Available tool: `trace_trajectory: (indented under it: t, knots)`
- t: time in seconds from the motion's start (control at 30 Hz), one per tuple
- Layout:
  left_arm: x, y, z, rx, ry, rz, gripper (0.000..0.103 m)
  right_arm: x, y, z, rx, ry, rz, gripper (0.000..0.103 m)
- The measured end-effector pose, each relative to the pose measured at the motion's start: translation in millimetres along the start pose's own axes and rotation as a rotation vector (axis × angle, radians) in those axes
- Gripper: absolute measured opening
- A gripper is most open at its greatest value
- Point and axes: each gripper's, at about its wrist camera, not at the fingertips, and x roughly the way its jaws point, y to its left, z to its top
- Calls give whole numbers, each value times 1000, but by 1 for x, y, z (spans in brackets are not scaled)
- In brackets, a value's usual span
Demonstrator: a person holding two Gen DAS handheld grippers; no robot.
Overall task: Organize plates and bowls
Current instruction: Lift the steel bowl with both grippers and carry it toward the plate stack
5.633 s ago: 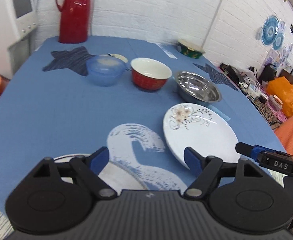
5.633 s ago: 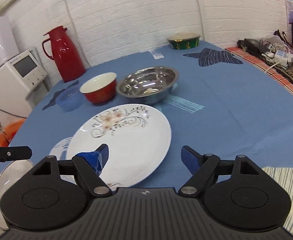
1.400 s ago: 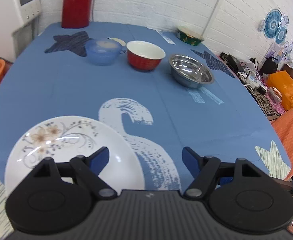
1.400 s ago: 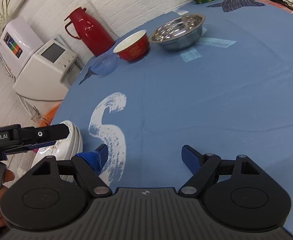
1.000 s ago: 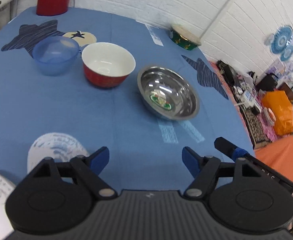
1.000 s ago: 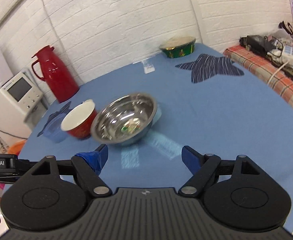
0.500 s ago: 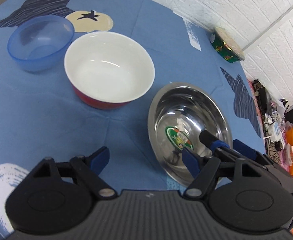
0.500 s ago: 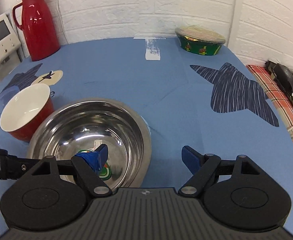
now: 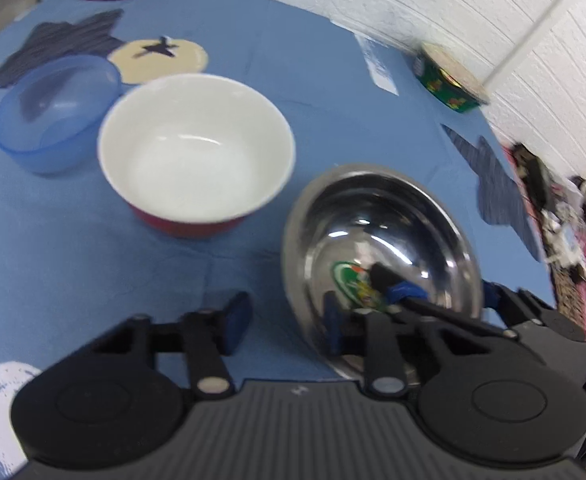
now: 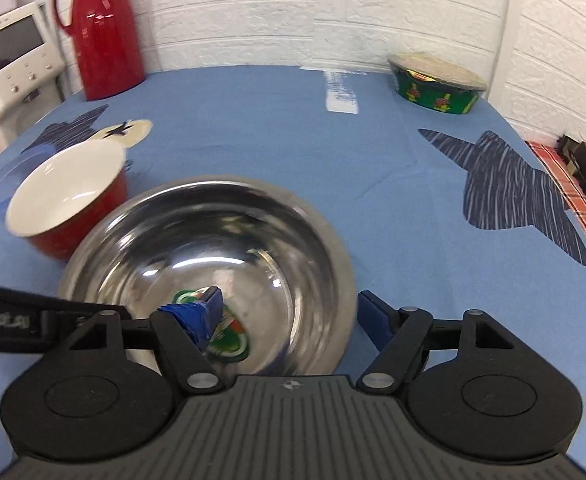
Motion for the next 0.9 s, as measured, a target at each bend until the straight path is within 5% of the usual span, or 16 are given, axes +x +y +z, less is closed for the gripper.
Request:
trace_trajectory:
  t: [0.03,0.33,0.67,0.9]
  knots:
    - [-2,0,-2,2,17,-27,0,-4,5,-2,-17,0,-6,57]
    - [-66,1,-68,170,12,-58,0,-73,40,-49,-1,2,8,60]
    - [-136,54,-164,183,67,-173,0,-160,95,-121,-47,-42,16,63]
    - [-148,70,-191,177,75,-210,0,-175,113,-141,-54,-43,-22,64]
